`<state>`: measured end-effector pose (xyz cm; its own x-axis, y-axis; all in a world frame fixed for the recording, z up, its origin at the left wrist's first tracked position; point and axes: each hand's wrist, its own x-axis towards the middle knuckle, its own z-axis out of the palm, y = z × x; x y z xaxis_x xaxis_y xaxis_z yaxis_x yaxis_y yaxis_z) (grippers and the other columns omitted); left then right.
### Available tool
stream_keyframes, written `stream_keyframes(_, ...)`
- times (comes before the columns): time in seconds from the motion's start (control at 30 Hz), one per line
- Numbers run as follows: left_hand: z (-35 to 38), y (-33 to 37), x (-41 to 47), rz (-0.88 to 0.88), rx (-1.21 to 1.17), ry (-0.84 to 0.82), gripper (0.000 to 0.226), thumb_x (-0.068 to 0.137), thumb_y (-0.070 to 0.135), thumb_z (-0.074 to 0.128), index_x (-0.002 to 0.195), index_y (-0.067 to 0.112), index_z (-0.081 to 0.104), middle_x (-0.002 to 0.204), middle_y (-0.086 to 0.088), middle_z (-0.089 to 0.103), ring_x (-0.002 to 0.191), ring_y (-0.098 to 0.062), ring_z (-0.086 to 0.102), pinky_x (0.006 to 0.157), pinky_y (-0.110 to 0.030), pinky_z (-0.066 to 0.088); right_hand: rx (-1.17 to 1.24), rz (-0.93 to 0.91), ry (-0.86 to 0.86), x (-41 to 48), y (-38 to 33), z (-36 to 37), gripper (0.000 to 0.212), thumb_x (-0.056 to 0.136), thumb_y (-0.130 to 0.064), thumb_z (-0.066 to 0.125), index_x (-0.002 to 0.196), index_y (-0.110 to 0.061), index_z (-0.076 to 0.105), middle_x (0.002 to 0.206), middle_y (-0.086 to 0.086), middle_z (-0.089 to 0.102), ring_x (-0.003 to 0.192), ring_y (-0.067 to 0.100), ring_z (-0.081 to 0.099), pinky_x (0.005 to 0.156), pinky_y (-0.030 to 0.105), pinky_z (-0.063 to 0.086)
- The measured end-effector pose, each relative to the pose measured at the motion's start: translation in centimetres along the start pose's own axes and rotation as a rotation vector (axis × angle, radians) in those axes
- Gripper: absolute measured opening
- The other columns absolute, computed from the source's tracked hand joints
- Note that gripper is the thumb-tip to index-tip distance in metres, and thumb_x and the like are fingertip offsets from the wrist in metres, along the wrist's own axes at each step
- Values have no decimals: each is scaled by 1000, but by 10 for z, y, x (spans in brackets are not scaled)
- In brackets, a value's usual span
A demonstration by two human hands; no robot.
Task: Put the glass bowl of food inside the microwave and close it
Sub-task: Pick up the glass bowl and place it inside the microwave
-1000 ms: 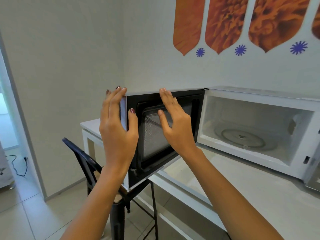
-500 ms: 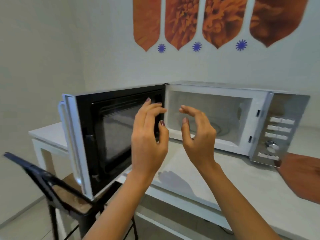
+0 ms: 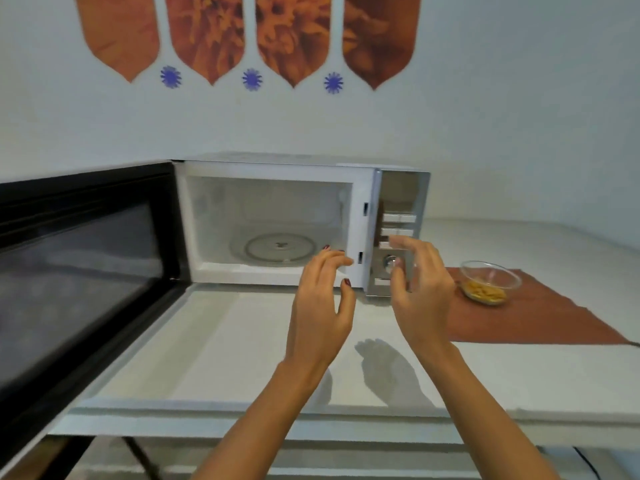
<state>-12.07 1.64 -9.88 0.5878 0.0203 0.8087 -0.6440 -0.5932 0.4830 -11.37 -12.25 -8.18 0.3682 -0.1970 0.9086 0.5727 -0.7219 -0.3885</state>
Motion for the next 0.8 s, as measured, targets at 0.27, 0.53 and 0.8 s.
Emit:
stream_keyframes(0.27, 101, 27, 35, -52, -315, -338, 30, 101, 25, 45, 126, 15, 56, 129, 0, 56, 112, -7, 54, 96, -16, 44, -141, 263, 164, 12, 89, -51, 41, 78, 17, 52, 106, -10, 65, 104, 6, 68, 95, 10, 61, 82, 6, 46)
stream_keyframes(0.53, 204, 34, 60, -307, -410, -605, 33, 103, 23, 37, 131, 16, 54, 126, -8, 63, 110, -20, 59, 81, -20, 43, -374, 647, -92, 19, 198, -78, 63, 73, 1, 68, 131, -20, 53, 133, 10, 56, 119, 24, 54, 97, 27, 40)
stream_keyframes(0.8, 276, 33, 72, -863, -808, -697, 45, 104, 42, 22, 104, 17, 59, 99, 4, 59, 88, -11, 60, 78, -25, 49, -254, 793, -229, 25, 234, -90, 70, 71, -21, 83, 134, -23, 51, 130, 7, 62, 106, 22, 61, 94, 35, 47)
